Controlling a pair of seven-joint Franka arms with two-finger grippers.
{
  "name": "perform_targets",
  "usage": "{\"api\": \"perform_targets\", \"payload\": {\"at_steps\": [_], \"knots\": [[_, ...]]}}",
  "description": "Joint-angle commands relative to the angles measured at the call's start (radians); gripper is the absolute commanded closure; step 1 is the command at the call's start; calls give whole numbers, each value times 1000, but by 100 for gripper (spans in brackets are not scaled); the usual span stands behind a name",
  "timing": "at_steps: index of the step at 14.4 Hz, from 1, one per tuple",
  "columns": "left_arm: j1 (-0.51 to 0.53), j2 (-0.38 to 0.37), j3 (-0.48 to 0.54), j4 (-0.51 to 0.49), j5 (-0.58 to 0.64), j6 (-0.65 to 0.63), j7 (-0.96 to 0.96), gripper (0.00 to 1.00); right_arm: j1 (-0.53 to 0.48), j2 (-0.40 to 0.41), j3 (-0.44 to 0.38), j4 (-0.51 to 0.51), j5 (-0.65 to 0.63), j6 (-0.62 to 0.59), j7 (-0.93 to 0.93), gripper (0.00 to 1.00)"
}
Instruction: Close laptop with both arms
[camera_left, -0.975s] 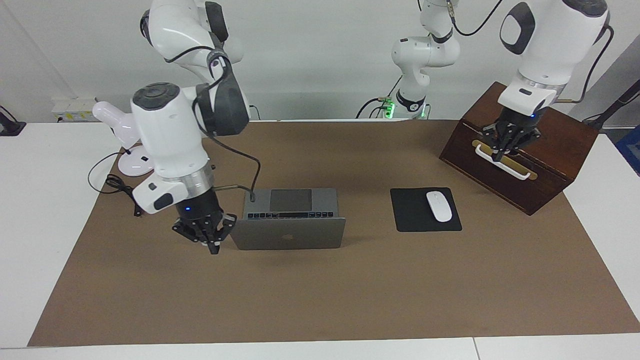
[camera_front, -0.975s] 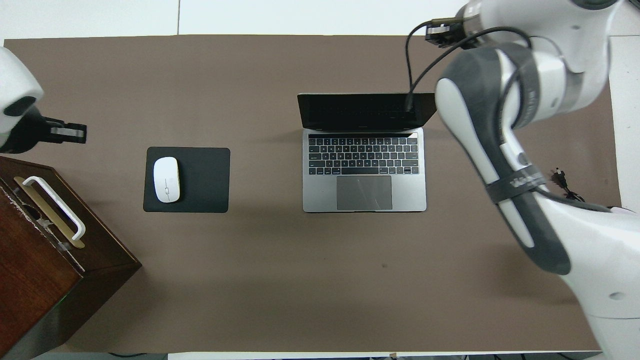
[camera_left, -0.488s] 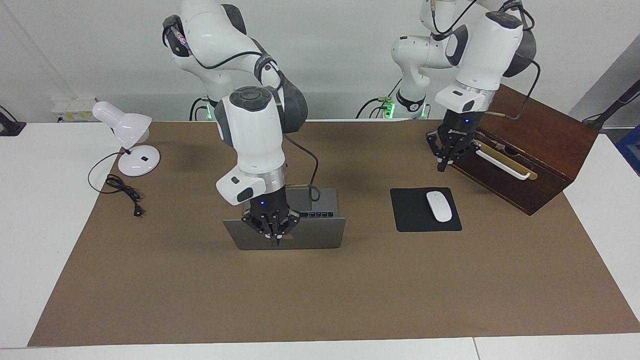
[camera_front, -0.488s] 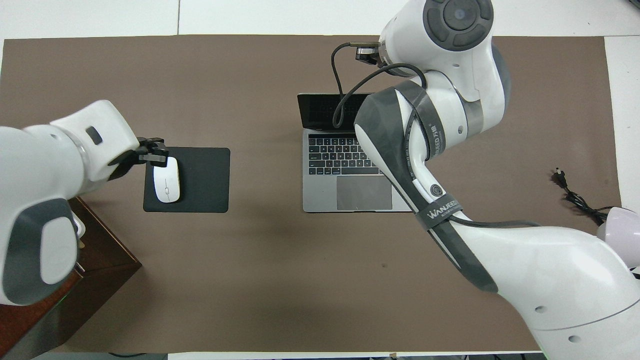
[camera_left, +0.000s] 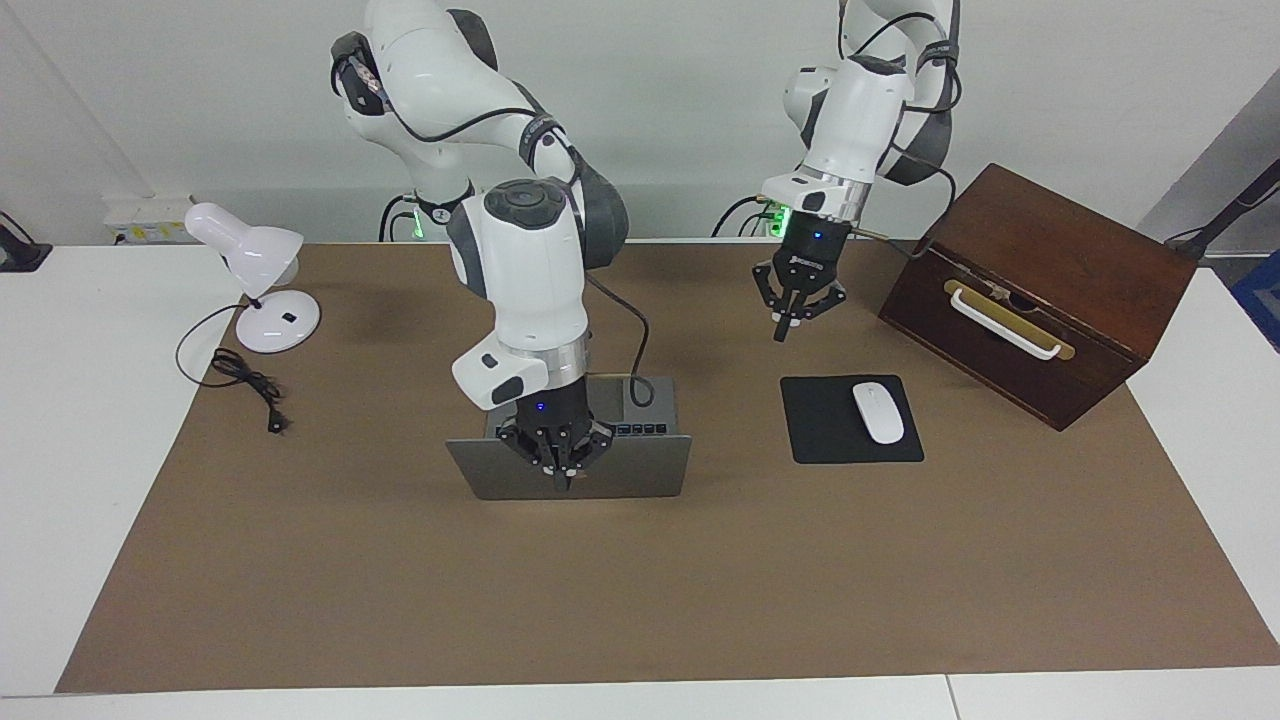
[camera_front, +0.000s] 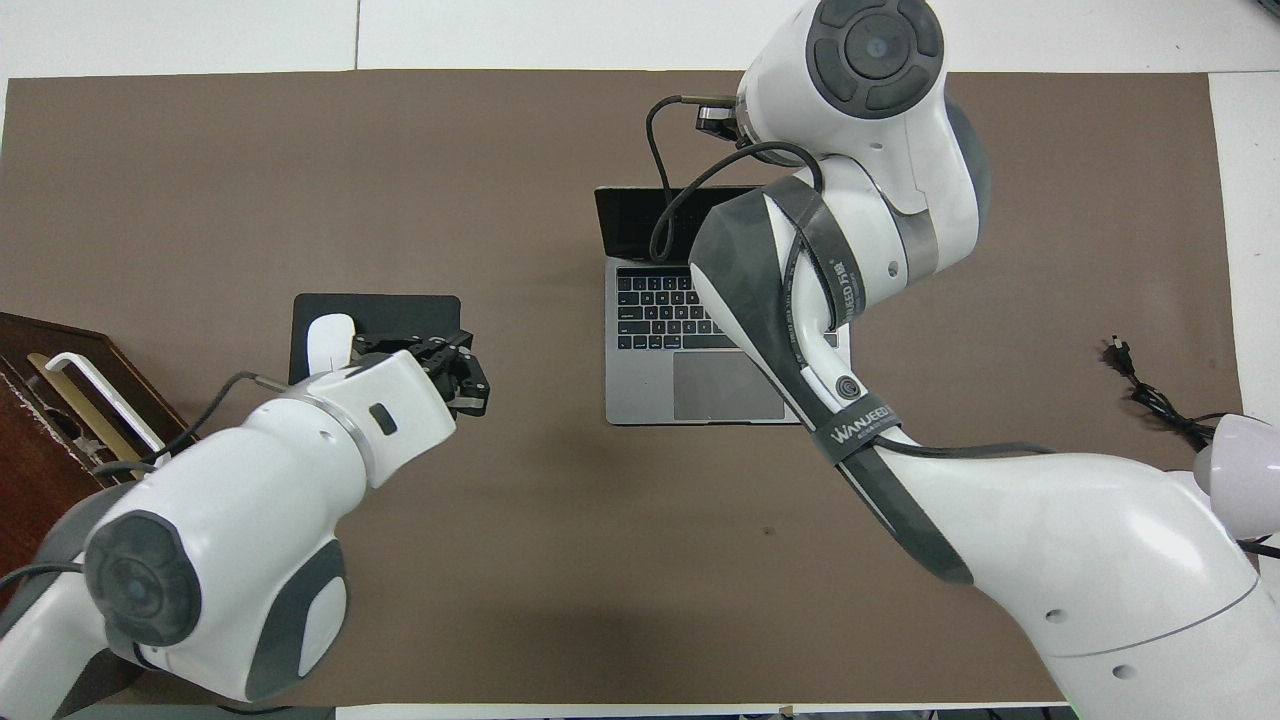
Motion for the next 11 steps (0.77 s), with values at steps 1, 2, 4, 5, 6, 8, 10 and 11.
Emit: {"api": "perform_targets", "payload": {"at_steps": [1, 2, 4, 5, 6, 8, 10, 11], "knots": [[-77, 56, 16, -57, -13, 168, -16, 100, -15, -16, 8, -63, -7, 39, 1, 100], [-97, 90, 16, -69, -13, 236, -16, 100, -21, -26, 8, -84, 3, 57, -5, 100], [-134, 158, 16, -83, -13, 350, -16, 100, -24, -29, 8, -94, 27, 65, -28, 100], [-146, 190, 16, -84, -13, 390, -16, 100, -25, -29, 8, -94, 35, 64, -32, 100], [-150, 214, 16, -84, -13, 430, -15, 100, -27, -29, 8, -94, 35, 51, -34, 100], [-166, 250, 16, -81, -13, 475, -12, 100, -28, -36, 6, -91, 35, -4, -61, 100], [-185, 305, 16, -83, -13, 550, -10, 100, -38, -41, 6, -81, 33, -70, -75, 100], [-194, 332, 16, -83, -13, 585, -9, 100, -44, -41, 6, -81, 33, -84, -75, 100]]}}
